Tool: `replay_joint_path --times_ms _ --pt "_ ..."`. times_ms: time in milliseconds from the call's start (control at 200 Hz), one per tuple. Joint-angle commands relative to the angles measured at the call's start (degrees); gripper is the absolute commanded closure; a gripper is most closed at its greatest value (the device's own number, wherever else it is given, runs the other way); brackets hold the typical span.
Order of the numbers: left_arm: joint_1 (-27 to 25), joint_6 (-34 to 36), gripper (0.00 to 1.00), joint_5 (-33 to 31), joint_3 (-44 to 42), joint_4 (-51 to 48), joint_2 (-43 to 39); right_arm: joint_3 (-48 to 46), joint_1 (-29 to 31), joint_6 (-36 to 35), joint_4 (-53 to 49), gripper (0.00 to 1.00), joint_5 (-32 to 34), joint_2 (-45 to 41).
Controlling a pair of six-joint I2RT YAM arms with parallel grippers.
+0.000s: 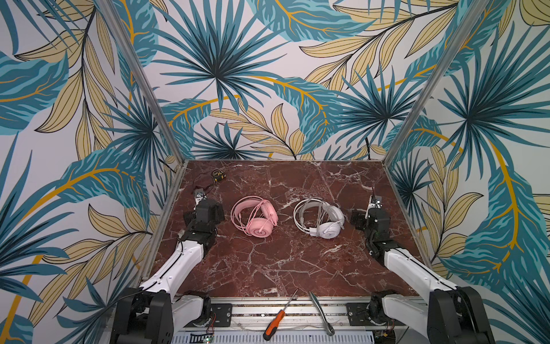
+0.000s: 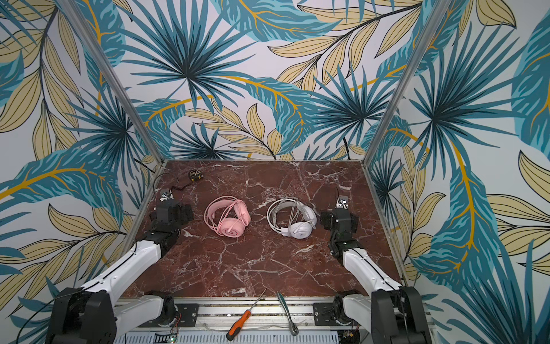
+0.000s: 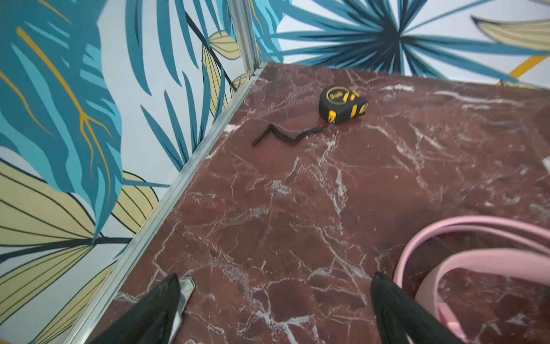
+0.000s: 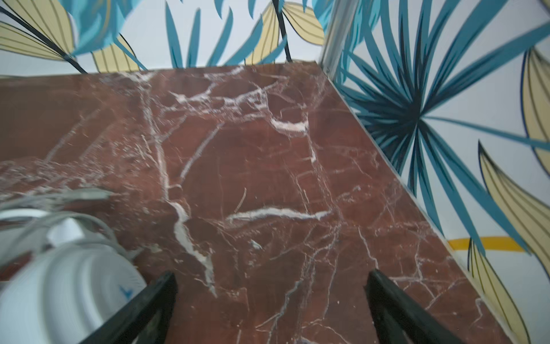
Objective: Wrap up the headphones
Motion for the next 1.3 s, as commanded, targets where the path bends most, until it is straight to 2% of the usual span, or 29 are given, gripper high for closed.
replay_joint_path --times_ms 0,195,245,351,551,1112,1187,1227,1292 --pt "0.8 4.6 0.00 -0.8 -1.5 18.3 2.8 -1.7 -1.3 -0.9 20.7 0.00 -1.2 5.5" --pt "3.0 6.2 0.01 1.5 -1.8 30.1 14.2 -2.2 -2.6 -1.0 32.2 0.00 -3.3 16.9" --pt "3.5 5.6 0.00 2.7 -2.4 31.9 16.1 -3.0 -2.9 -1.1 35.1 0.00 -4.4 18.3" --pt "4.4 6.8 0.01 7.2 -5.9 42.2 20.1 -3.8 -3.9 -0.7 36.4 0.00 -6.9 18.2" --pt "5.9 6.4 0.00 12.5 -6.2 40.7 19.7 -3.1 -4.2 -0.6 34.7 0.00 -7.2 18.3" --pt "6.0 6.5 0.00 12.6 -6.2 40.9 19.7 -3.1 -4.2 -0.9 35.3 0.00 -7.1 18.5" --pt "6.8 8.7 0.00 20.0 -7.4 45.0 21.7 -3.1 -4.2 -0.9 35.3 0.00 -7.1 18.6" --pt "6.9 8.8 0.01 20.3 -8.2 47.2 22.2 -3.1 -4.2 -0.9 35.3 0.00 -7.1 18.6" --pt "6.9 8.8 0.00 20.3 -7.6 44.9 21.5 -3.0 -4.2 -0.9 35.2 0.00 -7.0 18.6"
